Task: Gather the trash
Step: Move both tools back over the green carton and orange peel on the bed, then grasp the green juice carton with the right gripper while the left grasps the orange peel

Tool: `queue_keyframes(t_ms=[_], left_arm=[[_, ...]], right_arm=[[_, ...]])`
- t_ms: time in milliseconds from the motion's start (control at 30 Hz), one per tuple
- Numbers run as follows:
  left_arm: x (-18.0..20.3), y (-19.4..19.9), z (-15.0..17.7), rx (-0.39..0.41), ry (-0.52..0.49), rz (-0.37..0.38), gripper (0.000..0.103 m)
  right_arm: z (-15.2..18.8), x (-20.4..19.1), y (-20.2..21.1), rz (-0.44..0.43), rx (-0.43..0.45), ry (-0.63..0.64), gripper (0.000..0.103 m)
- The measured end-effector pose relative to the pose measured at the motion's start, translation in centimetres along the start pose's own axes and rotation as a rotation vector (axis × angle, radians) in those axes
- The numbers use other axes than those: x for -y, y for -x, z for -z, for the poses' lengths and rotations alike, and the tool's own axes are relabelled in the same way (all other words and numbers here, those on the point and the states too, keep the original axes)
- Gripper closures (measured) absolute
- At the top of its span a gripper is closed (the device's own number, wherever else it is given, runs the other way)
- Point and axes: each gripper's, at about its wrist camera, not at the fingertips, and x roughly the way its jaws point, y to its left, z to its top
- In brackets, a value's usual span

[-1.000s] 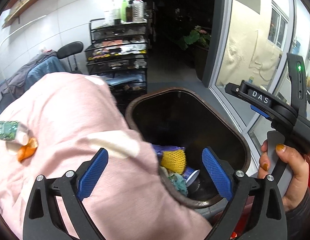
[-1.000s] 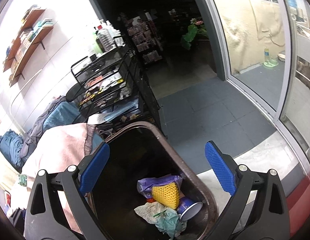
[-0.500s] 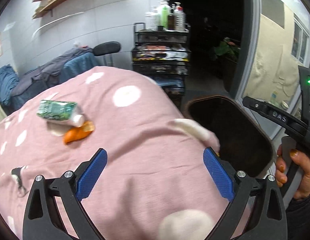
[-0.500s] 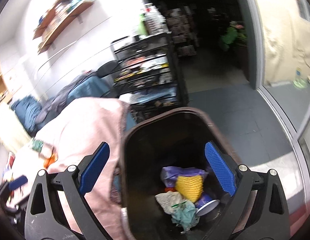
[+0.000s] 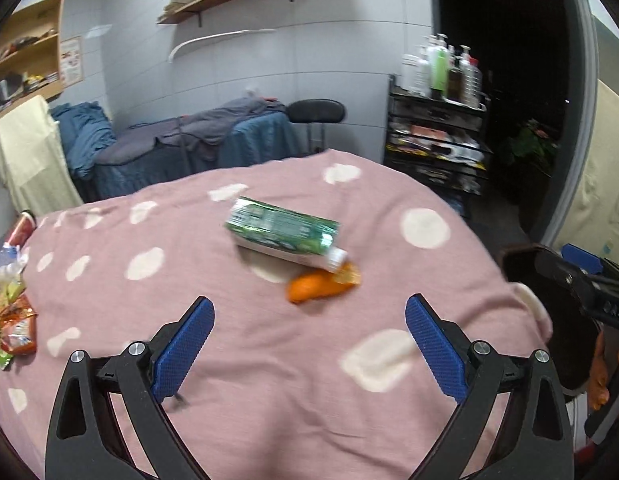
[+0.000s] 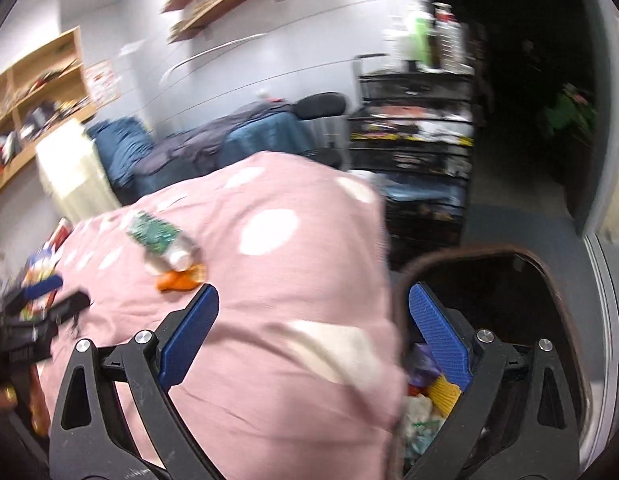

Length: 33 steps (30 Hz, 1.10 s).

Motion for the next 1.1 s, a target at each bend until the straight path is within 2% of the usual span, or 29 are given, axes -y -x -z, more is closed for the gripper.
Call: queue_keyframes(t_ms=[133, 400, 533, 767, 933, 1100], left_arm=[[-3.4, -1.1, -1.0, -0.010, 0.010, -0.057, 0.008], [-9.1, -3.5, -1.5, -0.031, 0.093, -0.120, 0.011], [-10.2, -4.3, -0.4, -0.078, 0.145, -0.055, 0.014], [-9.6, -4.3, 1.0, -0.094, 0.146, 0.005, 0.014], [-9.2, -5.1, 1.4, -0.120, 0.117, 0.021, 0.014], [-8.4, -6.0, 1.7, -0.157, 0.077, 0.055, 0.014]], right_arm=[[-1.3, -4.9, -2.7, -0.074, -0.049, 0.145, 0.008], [-2.7, -12.2, -8.1, -0.111, -0.137, 0.382, 0.008], [-3.4, -14.9, -11.1, -0.109, -0.165, 0.453, 0.008], [-4.0, -18.4, -16.7, -0.081, -0.232, 0.575, 0.008], [-3.9, -20.4, -19.8, -0.049, -0.259, 0.666, 0.010], [-3.6, -21.3, -22.2, -0.048, -0.293, 0.712, 0.027]])
